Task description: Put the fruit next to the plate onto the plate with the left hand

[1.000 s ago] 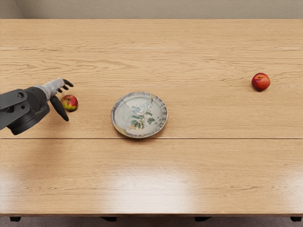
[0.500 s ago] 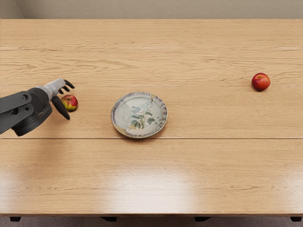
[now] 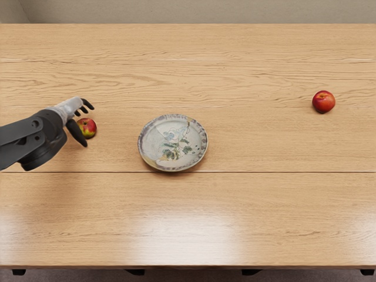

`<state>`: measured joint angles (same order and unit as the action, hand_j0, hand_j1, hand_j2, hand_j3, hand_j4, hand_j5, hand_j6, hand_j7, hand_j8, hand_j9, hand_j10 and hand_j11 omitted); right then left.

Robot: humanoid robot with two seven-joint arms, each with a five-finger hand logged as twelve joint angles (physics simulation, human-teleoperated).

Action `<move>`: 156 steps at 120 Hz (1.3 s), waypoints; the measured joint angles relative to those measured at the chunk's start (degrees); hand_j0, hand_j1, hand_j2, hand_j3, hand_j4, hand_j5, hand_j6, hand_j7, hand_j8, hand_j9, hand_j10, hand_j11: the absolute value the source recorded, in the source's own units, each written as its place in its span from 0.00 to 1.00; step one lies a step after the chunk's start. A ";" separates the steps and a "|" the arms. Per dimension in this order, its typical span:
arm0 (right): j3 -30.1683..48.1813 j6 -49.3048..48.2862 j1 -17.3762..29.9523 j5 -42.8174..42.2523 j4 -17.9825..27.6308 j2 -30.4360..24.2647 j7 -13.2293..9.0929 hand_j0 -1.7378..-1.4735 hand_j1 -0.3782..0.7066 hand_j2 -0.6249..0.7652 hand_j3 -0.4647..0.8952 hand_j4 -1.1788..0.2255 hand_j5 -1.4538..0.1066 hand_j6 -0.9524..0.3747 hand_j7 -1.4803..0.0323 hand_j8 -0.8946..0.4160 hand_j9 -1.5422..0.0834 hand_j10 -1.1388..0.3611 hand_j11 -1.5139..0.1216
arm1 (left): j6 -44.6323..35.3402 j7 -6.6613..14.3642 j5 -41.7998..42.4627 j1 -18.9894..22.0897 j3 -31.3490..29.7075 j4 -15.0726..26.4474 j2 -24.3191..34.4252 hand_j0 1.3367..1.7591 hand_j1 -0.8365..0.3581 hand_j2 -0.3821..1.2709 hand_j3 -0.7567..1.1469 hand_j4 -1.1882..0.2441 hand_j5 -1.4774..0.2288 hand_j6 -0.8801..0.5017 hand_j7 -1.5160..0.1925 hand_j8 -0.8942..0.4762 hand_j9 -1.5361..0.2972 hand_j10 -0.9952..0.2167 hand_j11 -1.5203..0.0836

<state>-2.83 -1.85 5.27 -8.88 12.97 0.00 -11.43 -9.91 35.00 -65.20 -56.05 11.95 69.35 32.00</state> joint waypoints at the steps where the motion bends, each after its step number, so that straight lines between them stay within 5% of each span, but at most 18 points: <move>1: 0.00 0.00 0.00 0.00 0.00 0.00 0.00 0.30 0.05 0.45 0.34 0.82 0.91 0.70 0.96 0.67 0.93 0.74 0.91 | 0.00 0.00 0.00 0.03 0.00 0.00 0.00 0.76 0.69 0.27 0.40 0.62 0.63 0.41 0.66 0.43 0.62 0.57 0.70; 78: 0.00 0.00 0.00 0.00 -0.01 0.00 0.00 0.30 0.05 0.45 0.34 0.82 0.91 0.70 0.96 0.67 0.93 0.74 0.91 | -0.31 0.00 -0.15 0.41 0.00 0.00 0.00 0.76 0.59 0.28 0.40 0.55 0.56 0.34 0.58 0.36 0.55 0.49 0.62; 94: 0.02 0.00 0.00 0.00 0.00 0.00 0.00 0.30 0.05 0.45 0.34 0.82 0.91 0.70 0.96 0.67 0.93 0.74 0.91 | -0.24 0.01 0.19 0.50 0.00 0.00 -0.42 0.76 0.47 0.30 0.40 0.46 0.46 0.28 0.48 0.27 0.46 0.38 0.52; 121: 0.01 0.00 0.00 0.00 0.00 0.00 0.00 0.30 0.05 0.45 0.34 0.82 0.91 0.70 0.96 0.67 0.93 0.74 0.91 | -0.22 -0.02 1.17 0.40 0.35 -0.01 -0.27 0.75 0.47 0.41 0.40 0.36 0.36 0.28 0.38 0.25 0.36 0.28 0.40; 156: 0.02 0.00 0.00 0.00 0.01 0.00 0.00 0.30 0.05 0.45 0.34 0.82 0.91 0.70 0.96 0.67 0.93 0.74 0.91 | -0.07 0.01 5.44 -0.26 5.91 -0.04 0.52 0.75 0.42 0.44 0.40 0.42 0.31 0.34 0.35 0.30 0.33 0.26 0.37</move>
<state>-2.82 -1.85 5.27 -8.88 12.98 0.00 -11.43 -9.98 35.01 -59.76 -56.31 17.86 69.30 32.52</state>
